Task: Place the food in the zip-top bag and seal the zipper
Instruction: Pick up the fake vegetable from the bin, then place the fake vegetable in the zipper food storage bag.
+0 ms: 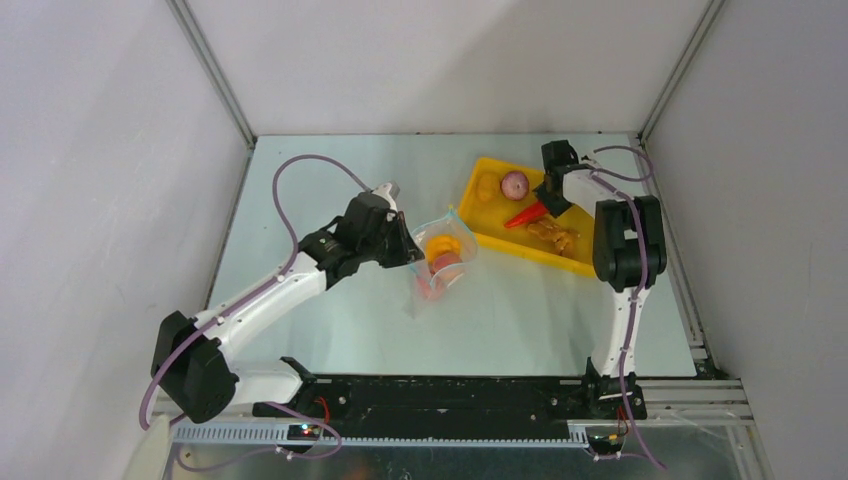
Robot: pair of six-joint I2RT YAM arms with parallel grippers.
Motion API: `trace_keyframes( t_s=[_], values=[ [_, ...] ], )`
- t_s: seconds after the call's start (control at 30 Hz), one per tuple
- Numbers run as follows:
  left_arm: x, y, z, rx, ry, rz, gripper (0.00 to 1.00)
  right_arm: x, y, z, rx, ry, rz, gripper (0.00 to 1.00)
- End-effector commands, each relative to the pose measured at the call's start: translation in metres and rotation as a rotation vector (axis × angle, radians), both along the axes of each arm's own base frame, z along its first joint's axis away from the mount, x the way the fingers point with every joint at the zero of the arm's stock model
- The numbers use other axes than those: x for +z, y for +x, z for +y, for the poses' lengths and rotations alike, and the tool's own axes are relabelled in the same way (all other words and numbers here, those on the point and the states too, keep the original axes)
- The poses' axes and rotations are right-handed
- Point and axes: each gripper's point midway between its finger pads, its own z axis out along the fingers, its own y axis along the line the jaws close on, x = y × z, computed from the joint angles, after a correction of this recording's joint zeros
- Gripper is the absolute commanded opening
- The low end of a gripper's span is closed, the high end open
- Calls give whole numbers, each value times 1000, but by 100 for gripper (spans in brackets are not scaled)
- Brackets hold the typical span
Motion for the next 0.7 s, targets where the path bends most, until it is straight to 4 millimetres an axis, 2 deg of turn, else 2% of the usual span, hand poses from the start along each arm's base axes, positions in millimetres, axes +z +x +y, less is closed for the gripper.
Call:
trace_keyframes(
  t_s=[0.0, 0.03, 0.1, 0.2, 0.23, 0.33, 0.37, 0.4, 0.43, 0.47, 0.5, 0.53, 0.57, 0.6, 0.63, 0.67],
  values=[
    [26, 10, -4, 7, -37, -61, 0, 35, -9, -13, 10, -67, -50, 26],
    [28, 11, -4, 9, -40, -67, 0, 39, -12, -17, 18, -83, -54, 26],
    [30, 11, -4, 10, -44, -75, 0, 73, -13, -21, 23, -101, -126, 26],
    [33, 12, -5, 11, -48, -81, 0, 105, -21, -26, 39, -138, -181, 26],
    [34, 12, -5, 12, -50, -84, 0, 122, -24, -27, 55, -152, -214, 26],
    [32, 12, -4, 14, -46, -83, 0, 156, -32, -18, 131, -164, -301, 23],
    [32, 11, -4, 14, -46, -83, 0, 173, -36, -12, 171, -178, -348, 22],
    [31, 11, -4, 14, -44, -82, 0, 175, -42, -2, 214, -172, -362, 20],
    [31, 11, -3, 14, -43, -81, 0, 199, -44, 4, 252, -186, -435, 20],
    [31, 11, -3, 18, -41, -82, 0, 200, -51, 19, 307, -182, -452, 20],
    [30, 11, -2, 19, -39, -81, 0, 228, -57, 25, 337, -204, -539, 20],
    [30, 11, -2, 19, -38, -82, 0, 231, -66, 43, 393, -233, -557, 20],
    [30, 10, -2, 19, -38, -82, 0, 257, -74, 50, 406, -240, -636, 20],
    [31, 10, -2, 19, -39, -85, 0, 263, -84, 70, 467, -263, -662, 20],
    [31, 10, -2, 19, -40, -86, 0, 284, -93, 80, 488, -262, -727, 20],
    [32, 10, -2, 19, -39, -86, 0, 293, -103, 101, 544, -270, -758, 20]
  ],
)
